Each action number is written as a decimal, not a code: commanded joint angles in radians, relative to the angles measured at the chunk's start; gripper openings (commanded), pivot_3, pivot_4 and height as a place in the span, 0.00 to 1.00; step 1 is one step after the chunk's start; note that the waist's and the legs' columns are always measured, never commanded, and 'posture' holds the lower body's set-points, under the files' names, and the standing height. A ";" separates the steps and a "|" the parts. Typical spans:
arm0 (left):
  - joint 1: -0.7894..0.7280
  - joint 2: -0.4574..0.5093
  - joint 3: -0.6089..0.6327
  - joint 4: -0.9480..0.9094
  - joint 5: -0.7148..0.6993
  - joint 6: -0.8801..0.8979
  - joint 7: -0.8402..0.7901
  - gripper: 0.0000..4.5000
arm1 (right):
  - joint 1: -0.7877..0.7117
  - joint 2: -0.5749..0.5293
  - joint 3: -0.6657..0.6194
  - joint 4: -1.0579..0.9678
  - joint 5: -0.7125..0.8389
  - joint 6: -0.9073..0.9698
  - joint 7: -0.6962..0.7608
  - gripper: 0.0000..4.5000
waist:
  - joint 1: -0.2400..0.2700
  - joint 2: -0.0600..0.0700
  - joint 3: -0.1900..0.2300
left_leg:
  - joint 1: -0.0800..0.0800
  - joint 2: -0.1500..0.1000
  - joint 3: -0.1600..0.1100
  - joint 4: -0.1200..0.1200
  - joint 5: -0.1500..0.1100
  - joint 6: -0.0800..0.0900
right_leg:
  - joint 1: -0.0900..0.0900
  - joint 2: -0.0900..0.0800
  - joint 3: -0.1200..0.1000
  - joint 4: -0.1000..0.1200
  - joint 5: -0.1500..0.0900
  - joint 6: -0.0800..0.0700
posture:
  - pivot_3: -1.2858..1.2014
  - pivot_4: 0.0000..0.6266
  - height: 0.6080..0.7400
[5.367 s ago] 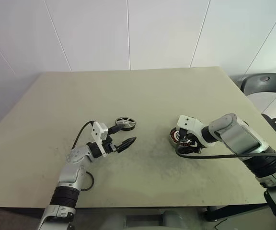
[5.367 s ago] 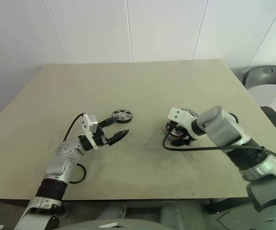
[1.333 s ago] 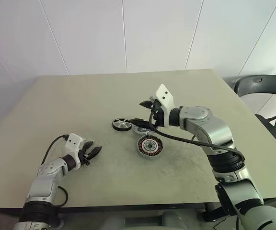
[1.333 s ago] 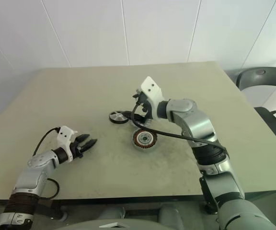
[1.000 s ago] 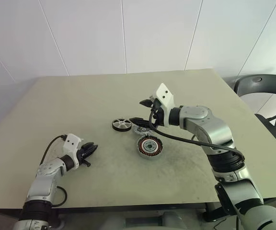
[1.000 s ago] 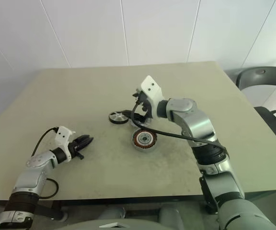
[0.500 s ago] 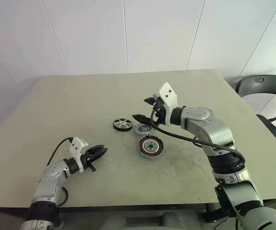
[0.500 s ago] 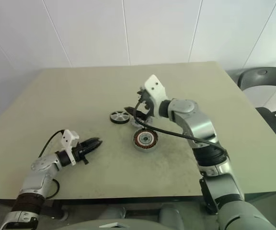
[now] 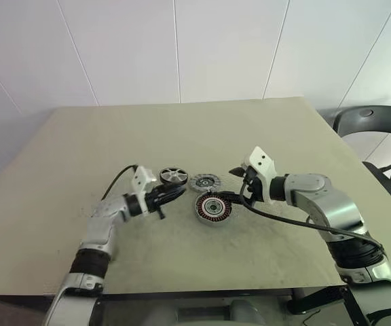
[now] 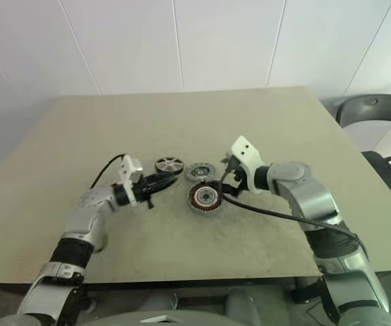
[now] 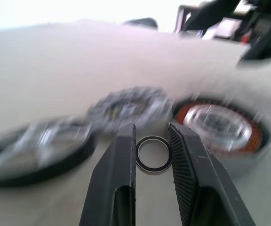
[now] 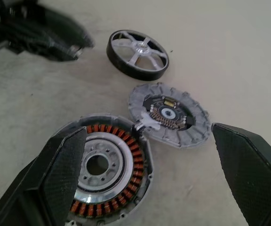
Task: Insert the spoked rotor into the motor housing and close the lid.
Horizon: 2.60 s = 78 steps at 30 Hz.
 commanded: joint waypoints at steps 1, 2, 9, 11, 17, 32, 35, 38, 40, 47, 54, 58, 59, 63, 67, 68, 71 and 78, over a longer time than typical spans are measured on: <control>-0.032 0.000 -0.011 -0.070 -0.023 0.048 0.006 0.16 | 0.008 -0.031 0.004 -0.041 -0.005 0.002 0.013 1.00 | -0.007 0.000 0.000 | 0.000 0.000 0.001 0.000 0.000 0.000 | 0.000 0.000 0.000 -0.001 0.000 0.000 | 0.52 0.00 1.00; -0.040 -0.005 -0.014 -0.078 -0.028 0.060 0.006 0.16 | 0.008 -0.034 0.012 -0.035 -0.016 0.011 0.005 1.00 | -0.010 0.000 0.000 | 0.000 0.000 0.001 0.000 0.000 0.000 | 0.000 0.000 0.000 -0.001 0.000 0.000 | 0.52 0.00 1.00; -0.079 -0.009 -0.063 -0.072 -0.017 0.099 -0.025 0.16 | 0.006 -0.040 0.031 -0.029 -0.026 0.022 0.005 1.00 | -0.022 -0.002 0.002 | -0.002 0.001 0.001 0.000 0.000 0.001 | -0.001 0.000 0.000 -0.004 0.001 0.001 | 0.52 0.00 1.00; -0.092 -0.014 -0.076 -0.059 -0.013 0.101 -0.030 0.16 | 0.010 -0.050 0.040 -0.030 -0.033 0.024 0.007 1.00 | -0.023 -0.003 0.002 | -0.002 0.001 0.001 0.000 0.000 0.001 | 0.000 0.000 0.000 -0.005 0.001 0.001 | 0.52 0.00 1.00; -0.124 -0.013 -0.131 -0.016 0.020 0.112 -0.057 0.16 | 0.012 -0.045 0.045 -0.031 -0.043 0.029 -0.002 1.00 | -0.025 -0.003 0.002 | -0.002 0.000 0.001 0.000 0.000 0.001 | 0.000 0.000 0.000 -0.005 0.001 0.001 | 0.52 0.00 1.00; -0.147 -0.047 -0.154 0.080 0.054 0.080 -0.055 0.16 | 0.006 -0.015 0.032 -0.031 -0.058 0.026 -0.052 1.00 | -0.024 -0.003 0.002 | -0.003 0.001 0.001 0.000 0.000 0.001 | -0.001 0.000 0.000 -0.005 0.001 0.001 | 0.52 0.00 1.00; -0.148 -0.057 -0.159 0.096 0.060 0.080 -0.057 0.16 | 0.007 -0.014 0.030 -0.031 -0.060 0.027 -0.055 1.00 | -0.024 -0.003 0.002 | -0.003 0.000 0.001 0.000 0.000 0.001 | -0.001 0.000 0.000 -0.005 0.001 0.001 | 0.52 0.00 1.00; -0.148 -0.059 -0.163 0.101 0.067 0.081 -0.063 0.16 | 0.010 -0.015 0.029 -0.035 -0.061 0.029 -0.059 1.00 | -0.025 -0.003 0.002 | -0.003 0.000 0.001 0.000 0.000 0.001 | -0.001 0.000 0.000 -0.005 0.001 0.001 | 0.52 0.00 1.00; -0.148 -0.058 -0.165 0.108 0.070 0.086 -0.068 0.16 | 0.010 -0.016 0.031 -0.036 -0.066 0.030 -0.065 1.00 | -0.024 -0.003 0.002 | -0.003 0.000 0.001 0.000 0.000 0.001 | -0.001 0.000 0.000 -0.005 0.001 0.001 | 0.52 0.00 1.00; -0.138 -0.065 -0.175 0.116 0.079 0.093 -0.077 0.16 | 0.001 -0.012 0.030 -0.040 -0.065 0.030 -0.077 1.00 | -0.024 -0.003 0.002 | -0.003 0.000 0.001 0.000 0.000 0.001 | -0.001 0.000 0.000 -0.005 0.001 0.001 | 0.52 0.00 1.00; -0.129 -0.071 -0.179 0.111 0.083 0.095 -0.082 0.16 | 0.006 -0.009 0.034 -0.044 -0.066 0.030 -0.085 1.00 | -0.025 -0.003 0.002 | -0.003 0.000 0.001 0.000 0.000 0.001 | -0.001 0.000 0.000 -0.005 0.001 0.001 | 0.52 0.00 1.00; -0.129 -0.071 -0.179 0.113 0.084 0.096 -0.082 0.16 | 0.003 -0.006 0.034 -0.041 -0.067 0.028 -0.086 1.00 | -0.025 -0.003 0.002 | -0.003 0.000 0.001 0.000 0.000 0.001 | -0.001 0.000 0.000 -0.005 0.001 0.001 | 0.52 0.00 1.00; -0.129 -0.070 -0.179 0.112 0.084 0.096 -0.082 0.16 | 0.004 -0.005 0.033 -0.042 -0.068 0.028 -0.087 1.00 | -0.024 -0.003 0.002 | -0.003 0.000 0.001 0.000 0.000 0.001 | -0.001 0.000 0.000 -0.005 0.001 0.001 | 0.52 0.00 1.00; -0.127 -0.071 -0.179 0.112 0.085 0.095 -0.081 0.16 | 0.004 -0.005 0.033 -0.040 -0.069 0.027 -0.087 1.00 | -0.025 -0.003 0.002 | -0.003 0.000 0.001 0.000 0.000 0.001 | -0.001 0.000 0.000 -0.005 0.001 0.001 | 0.52 0.00 1.00; -0.123 -0.072 -0.179 0.112 0.081 0.102 -0.083 0.16 | 0.005 -0.004 0.035 -0.040 -0.070 0.025 -0.089 1.00 | -0.025 -0.003 0.002 | -0.003 0.000 0.001 0.000 0.000 0.001 | -0.001 0.000 0.000 -0.005 0.001 0.001 | 0.52 0.00 1.00; -0.122 -0.074 -0.175 0.112 0.080 0.101 -0.078 0.23 | 0.003 -0.003 0.035 -0.039 -0.071 0.025 -0.090 1.00 | -0.025 -0.003 0.002 | -0.003 0.000 0.001 0.000 0.000 0.001 | -0.001 0.000 0.000 -0.005 0.001 0.001 | 0.52 0.00 1.00; -0.128 -0.084 -0.162 0.122 0.088 0.089 -0.039 0.45 | 0.001 0.000 0.034 -0.036 -0.072 0.023 -0.092 1.00 | -0.024 -0.003 0.002 | -0.003 0.000 0.001 0.000 0.000 0.001 | -0.001 0.000 0.000 -0.005 0.001 0.001 | 0.52 0.00 1.00; -0.140 -0.091 -0.121 0.089 0.041 0.111 -0.026 0.59 | -0.004 0.006 0.032 -0.024 -0.077 0.016 -0.095 1.00 | -0.025 -0.003 0.002 | -0.003 0.000 0.001 0.001 0.000 0.001 | -0.001 0.000 0.000 -0.005 0.001 0.001 | 0.52 0.00 1.00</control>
